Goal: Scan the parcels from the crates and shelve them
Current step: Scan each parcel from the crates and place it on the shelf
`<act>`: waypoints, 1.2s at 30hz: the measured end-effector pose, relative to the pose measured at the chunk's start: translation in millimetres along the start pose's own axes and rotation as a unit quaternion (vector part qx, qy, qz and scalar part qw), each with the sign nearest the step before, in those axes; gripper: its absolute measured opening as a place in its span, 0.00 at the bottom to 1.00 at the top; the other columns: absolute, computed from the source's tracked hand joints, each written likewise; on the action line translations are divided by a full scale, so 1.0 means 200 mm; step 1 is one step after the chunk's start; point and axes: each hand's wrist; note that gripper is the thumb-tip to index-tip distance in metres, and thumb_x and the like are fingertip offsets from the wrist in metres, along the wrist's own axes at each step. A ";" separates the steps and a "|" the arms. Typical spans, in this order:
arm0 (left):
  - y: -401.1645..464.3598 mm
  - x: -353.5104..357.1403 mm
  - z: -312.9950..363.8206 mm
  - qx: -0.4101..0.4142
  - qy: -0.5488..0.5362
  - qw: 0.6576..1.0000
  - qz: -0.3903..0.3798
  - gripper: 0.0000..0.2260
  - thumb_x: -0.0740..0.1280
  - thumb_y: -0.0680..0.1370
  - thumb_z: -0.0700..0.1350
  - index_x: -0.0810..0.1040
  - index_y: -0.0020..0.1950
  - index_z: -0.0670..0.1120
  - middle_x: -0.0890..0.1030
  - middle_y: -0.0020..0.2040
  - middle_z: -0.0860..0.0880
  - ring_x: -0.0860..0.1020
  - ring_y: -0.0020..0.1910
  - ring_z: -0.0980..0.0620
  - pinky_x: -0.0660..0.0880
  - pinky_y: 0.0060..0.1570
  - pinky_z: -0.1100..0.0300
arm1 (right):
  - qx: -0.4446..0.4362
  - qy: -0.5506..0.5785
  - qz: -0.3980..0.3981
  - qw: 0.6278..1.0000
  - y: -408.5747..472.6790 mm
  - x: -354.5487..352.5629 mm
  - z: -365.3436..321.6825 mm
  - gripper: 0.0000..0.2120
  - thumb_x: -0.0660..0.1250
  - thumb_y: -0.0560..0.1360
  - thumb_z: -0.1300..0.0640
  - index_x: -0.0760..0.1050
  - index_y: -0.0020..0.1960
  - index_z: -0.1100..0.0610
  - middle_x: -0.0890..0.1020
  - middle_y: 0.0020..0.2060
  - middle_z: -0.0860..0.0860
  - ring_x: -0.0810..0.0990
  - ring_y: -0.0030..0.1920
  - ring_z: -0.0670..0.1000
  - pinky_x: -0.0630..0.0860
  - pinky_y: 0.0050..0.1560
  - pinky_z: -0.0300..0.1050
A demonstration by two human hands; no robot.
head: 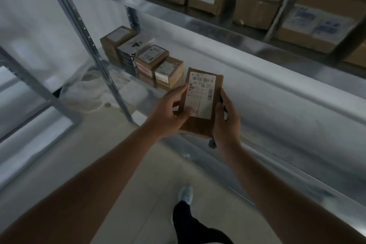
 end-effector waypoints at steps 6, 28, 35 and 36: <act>0.43 -0.06 -0.24 -0.024 0.037 0.999 -0.023 0.35 0.73 0.79 0.52 0.62 0.83 0.53 0.71 0.78 0.48 0.73 0.74 0.47 0.82 0.62 0.45 | 0.040 0.002 0.007 0.999 0.37 0.24 0.07 0.21 0.56 0.88 0.43 0.66 0.80 0.36 0.75 0.69 0.51 0.79 0.66 0.53 0.85 0.59 0.56; 1.27 -0.09 -0.73 0.022 0.073 0.968 -0.239 0.38 0.73 0.81 0.45 0.56 0.85 0.44 0.65 0.78 0.45 0.64 0.77 0.47 0.65 0.72 0.57 | 0.133 -0.046 0.165 0.976 0.93 0.78 0.21 0.19 0.56 0.89 0.46 0.69 0.78 0.37 0.78 0.63 0.46 0.81 0.61 0.49 0.82 0.52 0.44; 1.40 -0.06 -0.81 0.020 0.087 0.956 -0.278 0.39 0.74 0.80 0.45 0.55 0.84 0.43 0.65 0.78 0.43 0.65 0.78 0.44 0.69 0.76 0.44 | 0.147 -0.029 0.152 0.977 1.04 0.82 0.23 0.18 0.57 0.89 0.48 0.71 0.77 0.40 0.81 0.58 0.43 0.83 0.56 0.46 0.86 0.48 0.45; 1.41 -0.05 -0.81 0.018 0.087 0.956 -0.281 0.39 0.74 0.80 0.44 0.55 0.84 0.43 0.66 0.77 0.42 0.66 0.78 0.44 0.70 0.76 0.44 | 0.149 -0.031 0.149 0.977 1.05 0.82 0.24 0.18 0.57 0.89 0.48 0.71 0.77 0.40 0.82 0.59 0.44 0.84 0.56 0.47 0.86 0.48 0.45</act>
Point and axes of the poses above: each hand's wrist, its own y-axis towards the middle knuckle, its own x-axis out of the palm, z = x × y
